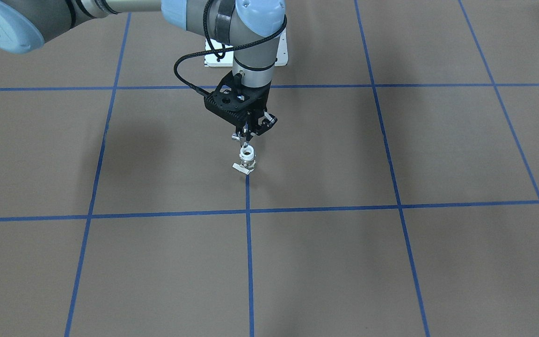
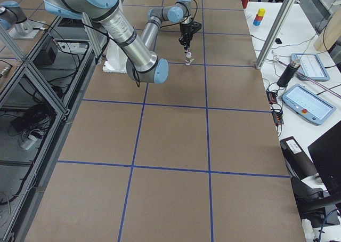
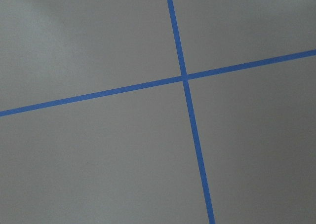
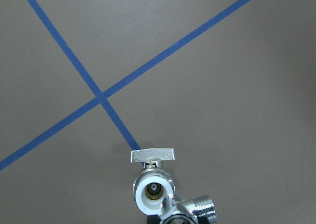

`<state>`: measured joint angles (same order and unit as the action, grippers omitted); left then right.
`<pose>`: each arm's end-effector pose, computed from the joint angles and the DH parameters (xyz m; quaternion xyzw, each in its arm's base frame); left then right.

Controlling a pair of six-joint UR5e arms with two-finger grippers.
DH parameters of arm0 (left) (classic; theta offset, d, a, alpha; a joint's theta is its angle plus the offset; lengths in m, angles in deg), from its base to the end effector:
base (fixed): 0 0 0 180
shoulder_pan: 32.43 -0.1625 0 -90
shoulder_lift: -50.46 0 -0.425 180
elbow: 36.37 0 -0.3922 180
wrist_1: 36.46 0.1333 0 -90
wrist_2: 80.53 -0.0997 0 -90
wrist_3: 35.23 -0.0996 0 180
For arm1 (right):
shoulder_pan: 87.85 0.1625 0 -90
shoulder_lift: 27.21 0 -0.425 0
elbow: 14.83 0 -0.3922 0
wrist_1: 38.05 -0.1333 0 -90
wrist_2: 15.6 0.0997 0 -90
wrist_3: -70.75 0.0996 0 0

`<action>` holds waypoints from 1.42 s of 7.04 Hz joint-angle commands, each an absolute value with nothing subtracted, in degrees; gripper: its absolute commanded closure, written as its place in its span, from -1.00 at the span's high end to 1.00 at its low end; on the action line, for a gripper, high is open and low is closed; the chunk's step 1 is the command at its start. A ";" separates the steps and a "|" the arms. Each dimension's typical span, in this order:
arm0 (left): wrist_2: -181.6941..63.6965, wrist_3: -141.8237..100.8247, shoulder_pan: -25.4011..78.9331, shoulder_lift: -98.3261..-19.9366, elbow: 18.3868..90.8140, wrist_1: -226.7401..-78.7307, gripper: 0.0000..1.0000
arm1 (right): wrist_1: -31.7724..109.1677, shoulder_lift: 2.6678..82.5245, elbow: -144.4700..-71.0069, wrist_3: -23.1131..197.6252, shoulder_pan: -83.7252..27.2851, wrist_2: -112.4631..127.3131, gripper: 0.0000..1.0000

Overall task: Assemble PPR valve and pipe with both arms
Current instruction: 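Lower the chrome valve onto the top of the white pipe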

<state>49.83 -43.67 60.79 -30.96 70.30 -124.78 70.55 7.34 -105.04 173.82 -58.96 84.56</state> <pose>-0.0930 -0.4279 0.5918 0.0872 0.3373 0.0619 0.9353 -0.5657 -0.4443 0.0978 -0.0396 -0.3251 0.3119 0.8919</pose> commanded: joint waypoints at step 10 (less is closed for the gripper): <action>49.81 -43.67 60.73 -30.57 70.68 -124.79 0.99 | 67.33 7.68 -103.86 173.59 -59.46 82.14 -1.00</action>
